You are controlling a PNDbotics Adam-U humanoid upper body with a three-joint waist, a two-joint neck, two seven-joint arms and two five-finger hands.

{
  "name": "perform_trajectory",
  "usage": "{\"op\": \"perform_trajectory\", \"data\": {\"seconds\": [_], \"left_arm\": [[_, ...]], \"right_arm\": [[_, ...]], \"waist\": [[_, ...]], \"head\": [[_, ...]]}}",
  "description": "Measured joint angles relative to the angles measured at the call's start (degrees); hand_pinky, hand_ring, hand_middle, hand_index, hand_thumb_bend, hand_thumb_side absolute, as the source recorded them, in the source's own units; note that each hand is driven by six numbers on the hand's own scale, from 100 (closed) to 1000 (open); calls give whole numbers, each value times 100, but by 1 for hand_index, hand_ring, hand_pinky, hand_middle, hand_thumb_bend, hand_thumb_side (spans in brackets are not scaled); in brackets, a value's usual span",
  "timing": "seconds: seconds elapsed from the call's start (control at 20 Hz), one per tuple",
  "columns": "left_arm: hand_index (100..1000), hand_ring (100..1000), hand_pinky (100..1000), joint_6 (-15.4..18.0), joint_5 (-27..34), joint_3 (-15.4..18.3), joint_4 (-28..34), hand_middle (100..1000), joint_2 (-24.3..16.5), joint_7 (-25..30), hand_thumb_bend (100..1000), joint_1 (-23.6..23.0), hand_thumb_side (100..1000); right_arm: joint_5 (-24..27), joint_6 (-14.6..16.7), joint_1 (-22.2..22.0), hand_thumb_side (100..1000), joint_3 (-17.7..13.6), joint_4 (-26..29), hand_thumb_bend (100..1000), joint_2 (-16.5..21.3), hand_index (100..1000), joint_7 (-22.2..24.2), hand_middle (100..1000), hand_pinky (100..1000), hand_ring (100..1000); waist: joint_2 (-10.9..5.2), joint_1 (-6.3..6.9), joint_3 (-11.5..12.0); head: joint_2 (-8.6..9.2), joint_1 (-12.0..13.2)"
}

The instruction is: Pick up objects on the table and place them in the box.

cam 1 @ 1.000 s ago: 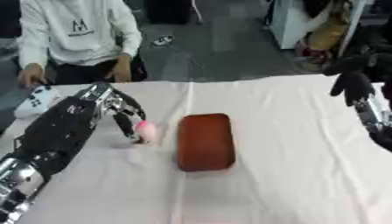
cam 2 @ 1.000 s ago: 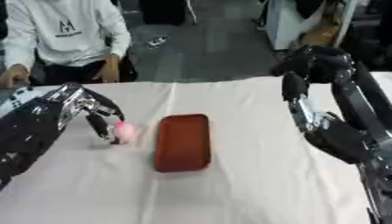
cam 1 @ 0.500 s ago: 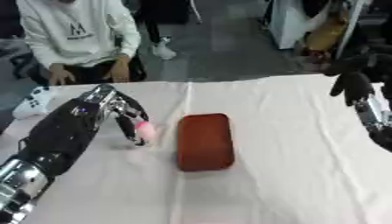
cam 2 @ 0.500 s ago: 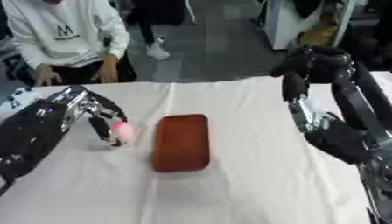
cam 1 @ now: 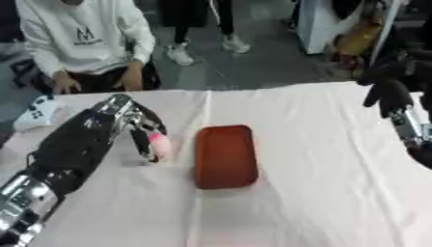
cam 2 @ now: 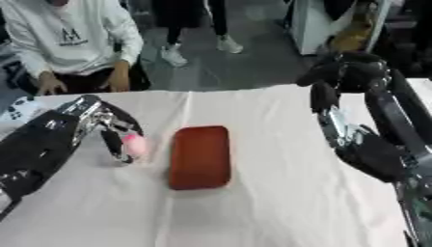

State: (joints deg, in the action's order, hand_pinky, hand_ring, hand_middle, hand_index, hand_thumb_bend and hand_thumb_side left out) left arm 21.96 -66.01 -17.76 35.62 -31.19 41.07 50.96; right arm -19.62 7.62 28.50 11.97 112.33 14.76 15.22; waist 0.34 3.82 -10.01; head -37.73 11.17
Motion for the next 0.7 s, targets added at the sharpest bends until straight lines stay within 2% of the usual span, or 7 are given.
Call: {"op": "perform_trajectory", "data": {"seconds": [0.15, 0.4, 0.5, 0.55, 0.6, 0.65, 0.7], "left_arm": [[1000, 1000, 1000, 0, -54, 3, -21, 1000, 0, 0, 838, -5, 456], [1000, 964, 1000, -19, -153, 10, -23, 1000, 0, 19, 811, -44, 430], [1000, 821, 831, -25, -172, 27, -20, 944, 0, 25, 737, -47, 420], [1000, 739, 699, -36, -175, 37, -8, 883, 0, 36, 649, -51, 437], [987, 699, 640, -50, -174, 38, 18, 855, 0, 51, 611, -52, 445], [894, 564, 429, -69, -158, 38, 49, 770, 0, 69, 444, -54, 452], [853, 509, 328, -90, -121, 39, 94, 728, 0, 90, 379, -62, 460]], "right_arm": [[0, 8, 21, 753, 0, 0, 100, -1, 662, 9, 580, 259, 439], [-1, 16, 24, 754, 1, 0, 100, -1, 662, 20, 580, 259, 438], [-2, 14, 24, 754, 1, 0, 100, -1, 662, 28, 579, 257, 438], [-2, 12, 24, 753, 1, 0, 100, -1, 661, 31, 578, 256, 437], [-3, 11, 24, 753, 1, 0, 100, -1, 661, 31, 578, 255, 437], [-4, 11, 25, 752, 1, 0, 100, -2, 660, 31, 577, 252, 434], [-8, 12, 25, 751, 1, 0, 100, -2, 660, 31, 577, 251, 434]], "waist": [[8, 0, -2], [14, -1, -2], [15, -1, -2], [15, -1, -2], [15, -2, -2], [16, -2, -2], [16, -2, -2]], "head": [[1, 1], [7, 15], [9, 18], [11, 27], [11, 44], [13, 49], [13, 49]]}}
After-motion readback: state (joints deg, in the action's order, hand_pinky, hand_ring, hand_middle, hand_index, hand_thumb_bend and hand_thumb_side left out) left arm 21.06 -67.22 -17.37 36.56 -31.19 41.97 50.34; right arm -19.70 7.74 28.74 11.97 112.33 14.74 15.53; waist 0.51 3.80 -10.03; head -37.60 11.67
